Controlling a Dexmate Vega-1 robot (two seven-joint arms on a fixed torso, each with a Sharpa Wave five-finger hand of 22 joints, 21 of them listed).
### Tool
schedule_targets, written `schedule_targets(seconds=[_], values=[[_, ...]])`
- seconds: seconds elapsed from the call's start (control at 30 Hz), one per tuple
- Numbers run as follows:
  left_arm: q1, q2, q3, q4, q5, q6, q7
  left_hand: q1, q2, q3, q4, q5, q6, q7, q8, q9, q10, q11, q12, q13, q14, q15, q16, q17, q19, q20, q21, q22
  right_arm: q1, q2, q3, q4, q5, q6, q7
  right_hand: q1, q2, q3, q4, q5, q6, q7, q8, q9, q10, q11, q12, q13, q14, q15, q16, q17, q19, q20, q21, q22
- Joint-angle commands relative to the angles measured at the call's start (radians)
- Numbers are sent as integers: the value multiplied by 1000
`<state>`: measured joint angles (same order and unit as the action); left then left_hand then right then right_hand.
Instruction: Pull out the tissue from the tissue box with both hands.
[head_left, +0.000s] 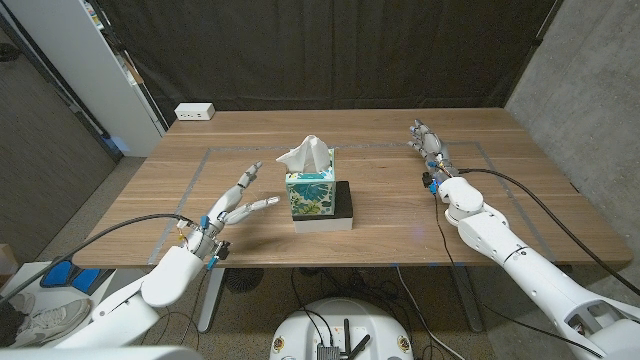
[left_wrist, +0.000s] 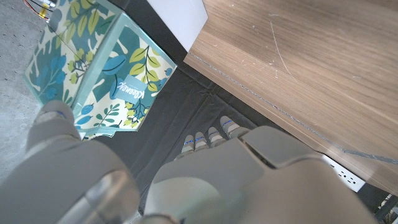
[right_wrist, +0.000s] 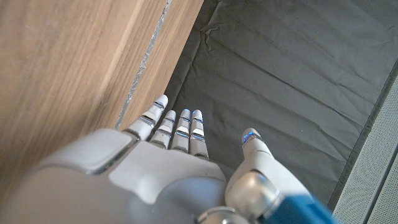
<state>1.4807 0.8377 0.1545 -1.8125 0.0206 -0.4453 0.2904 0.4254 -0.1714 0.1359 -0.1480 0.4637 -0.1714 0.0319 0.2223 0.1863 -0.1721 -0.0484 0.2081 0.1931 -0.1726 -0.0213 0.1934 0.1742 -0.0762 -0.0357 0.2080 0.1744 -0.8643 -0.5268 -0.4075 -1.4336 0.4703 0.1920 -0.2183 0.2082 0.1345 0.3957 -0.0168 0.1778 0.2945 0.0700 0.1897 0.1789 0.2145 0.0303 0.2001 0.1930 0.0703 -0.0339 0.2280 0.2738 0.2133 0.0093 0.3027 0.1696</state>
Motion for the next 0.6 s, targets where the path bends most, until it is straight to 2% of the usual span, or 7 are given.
schedule_targets(seconds=[0.03, 0.17, 0.33, 0.6], values=[[-9, 14, -15, 1, -18, -13, -54, 21, -2, -18, -3, 12, -375, 5, 15, 0, -263, -2, 13, 1, -140, -5, 9, 2, 31, 0, 12, 4, -14, 3, -3, -19, -16, 15, -12, -1, 1, 0, -7, -2, 4, 3, 2, 4, 6, 1, -1, 3, 3, 6, -5, 1, 9, 1, -3, 4], [-35, 25, -4, 16, -51, -25, -102, 40, -2, -39, -5, 16, -328, 8, 27, -1, -225, -5, 20, 0, -96, -8, 13, 1, 68, -2, 17, 3, -22, 3, -1, -32, -19, 13, -21, -1, 1, 0, -9, -2, 5, 5, 3, 4, 7, 3, -1, 3, 4, 7, -5, 0, 11, 3, -4, 4], [-70, 38, 12, 32, -78, -34, -152, 71, 1, -67, -7, 20, -254, -4, 48, 1, -166, -9, 28, -1, -38, -20, 14, 0, 120, -11, 23, 3, -38, 1, 2, -53, -26, 13, -37, -1, 1, 0, -11, -2, 5, 5, 3, 4, 5, 2, -1, 3, 5, 8, -4, -2, 12, 3, -7, 4], [-120, 76, 36, 32, -164, 3, -254, 100, -1, -97, -8, 23, -183, 4, 69, 3, -90, -5, 41, -1, 24, -16, 17, 0, 159, 2, 23, 2, -55, -6, 7, -81, -44, 11, -61, -2, 2, -1, -14, -2, 5, 6, 3, 4, 6, 5, -1, 3, 6, 9, -4, -4, 15, 5, -11, 4]])
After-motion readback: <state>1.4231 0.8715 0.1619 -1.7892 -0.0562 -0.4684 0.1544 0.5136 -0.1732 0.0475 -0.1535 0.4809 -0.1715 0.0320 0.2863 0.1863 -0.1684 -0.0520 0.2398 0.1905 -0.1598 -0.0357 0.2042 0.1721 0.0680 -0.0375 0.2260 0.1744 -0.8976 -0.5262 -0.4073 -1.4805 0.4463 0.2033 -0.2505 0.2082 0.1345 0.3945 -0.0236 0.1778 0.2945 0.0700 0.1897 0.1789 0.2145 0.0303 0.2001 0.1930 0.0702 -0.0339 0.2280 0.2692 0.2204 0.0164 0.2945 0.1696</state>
